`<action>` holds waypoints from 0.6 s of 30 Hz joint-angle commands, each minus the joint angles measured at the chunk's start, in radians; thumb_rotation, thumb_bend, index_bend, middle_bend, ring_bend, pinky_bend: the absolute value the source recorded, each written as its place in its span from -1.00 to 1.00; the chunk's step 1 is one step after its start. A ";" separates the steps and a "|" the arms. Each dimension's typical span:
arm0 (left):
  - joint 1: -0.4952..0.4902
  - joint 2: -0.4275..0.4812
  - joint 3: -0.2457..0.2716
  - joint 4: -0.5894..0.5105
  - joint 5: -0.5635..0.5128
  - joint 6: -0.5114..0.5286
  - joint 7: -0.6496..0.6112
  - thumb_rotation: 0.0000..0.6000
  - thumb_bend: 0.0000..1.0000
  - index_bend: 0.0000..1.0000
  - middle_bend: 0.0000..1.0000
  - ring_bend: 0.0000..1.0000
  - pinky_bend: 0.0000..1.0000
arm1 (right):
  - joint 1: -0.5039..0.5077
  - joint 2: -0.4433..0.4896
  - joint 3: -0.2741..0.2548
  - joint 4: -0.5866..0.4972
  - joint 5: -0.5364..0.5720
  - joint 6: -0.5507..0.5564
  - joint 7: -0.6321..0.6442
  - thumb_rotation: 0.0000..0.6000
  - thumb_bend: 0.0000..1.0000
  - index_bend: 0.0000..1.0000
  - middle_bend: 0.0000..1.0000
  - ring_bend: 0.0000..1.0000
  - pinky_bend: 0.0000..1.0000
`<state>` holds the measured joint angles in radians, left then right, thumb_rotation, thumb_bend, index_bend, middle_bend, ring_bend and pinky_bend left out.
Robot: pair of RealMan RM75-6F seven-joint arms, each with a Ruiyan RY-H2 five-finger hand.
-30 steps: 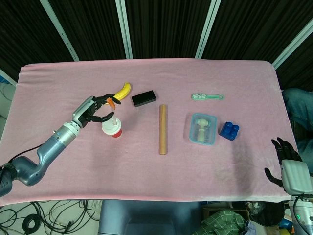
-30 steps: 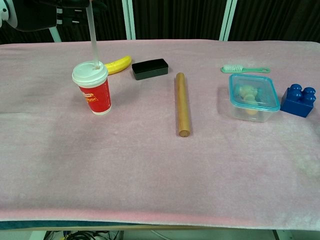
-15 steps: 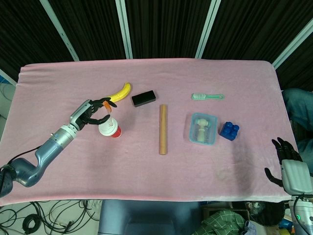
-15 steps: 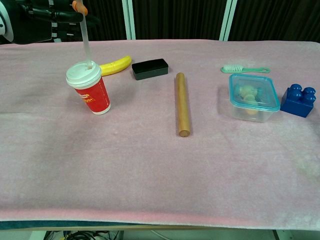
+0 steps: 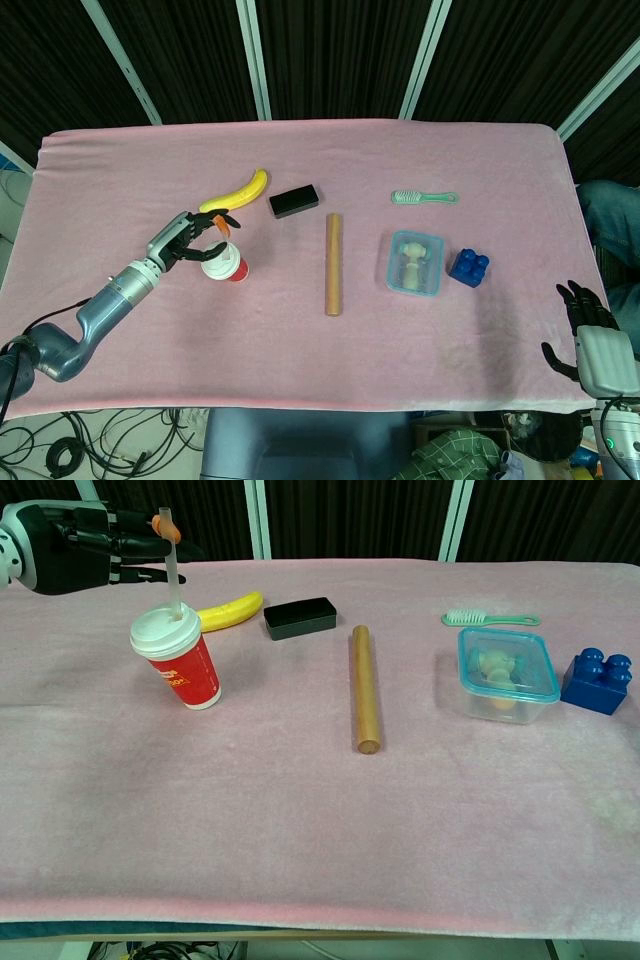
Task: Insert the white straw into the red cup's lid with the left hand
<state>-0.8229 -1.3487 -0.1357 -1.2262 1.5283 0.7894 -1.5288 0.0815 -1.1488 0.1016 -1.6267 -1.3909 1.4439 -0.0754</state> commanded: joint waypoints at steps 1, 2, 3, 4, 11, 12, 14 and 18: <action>-0.013 -0.011 0.002 0.016 -0.006 -0.015 -0.005 1.00 -0.12 0.15 -0.36 -0.90 -0.81 | 0.000 0.000 0.000 0.000 0.001 0.000 0.000 1.00 -0.54 -0.84 -0.94 -0.88 -0.63; -0.016 -0.013 0.004 0.020 -0.007 -0.020 -0.007 1.00 -0.12 0.14 -0.36 -0.90 -0.81 | 0.000 0.000 0.000 0.000 0.000 0.000 0.000 1.00 -0.54 -0.84 -0.94 -0.88 -0.63; -0.019 -0.016 0.006 0.024 -0.009 -0.025 -0.010 1.00 -0.12 0.13 -0.36 -0.90 -0.82 | 0.000 0.000 0.000 0.000 0.000 0.000 0.000 1.00 -0.54 -0.84 -0.94 -0.88 -0.63; -0.021 -0.018 0.009 0.028 -0.010 -0.029 -0.012 1.00 -0.12 0.13 -0.36 -0.91 -0.82 | 0.000 0.000 0.000 0.000 0.001 0.000 0.000 1.00 -0.54 -0.84 -0.94 -0.88 -0.63; -0.040 -0.024 0.021 0.043 -0.007 -0.052 -0.018 1.00 -0.12 -0.09 -0.43 -0.94 -0.85 | 0.000 -0.001 0.001 0.000 0.002 -0.001 0.000 1.00 -0.54 -0.84 -0.94 -0.88 -0.63; -0.044 -0.022 0.025 0.042 -0.003 -0.058 -0.022 1.00 -0.12 -0.18 -0.45 -0.96 -0.86 | 0.000 -0.001 0.001 0.000 0.003 -0.002 0.000 1.00 -0.54 -0.84 -0.94 -0.88 -0.63; -0.054 -0.014 0.037 0.037 0.011 -0.068 -0.032 1.00 -0.12 -0.34 -0.48 -0.98 -0.89 | 0.001 -0.001 0.001 0.000 0.002 -0.002 -0.001 1.00 -0.54 -0.84 -0.94 -0.88 -0.63; -0.070 -0.001 0.065 0.033 0.048 -0.074 -0.046 1.00 -0.12 -0.54 -0.54 -1.00 -0.93 | 0.000 -0.001 0.001 0.000 0.002 -0.001 0.000 1.00 -0.54 -0.84 -0.94 -0.88 -0.63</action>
<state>-0.8867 -1.3545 -0.0786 -1.1914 1.5669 0.7173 -1.5700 0.0818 -1.1498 0.1027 -1.6267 -1.3886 1.4431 -0.0752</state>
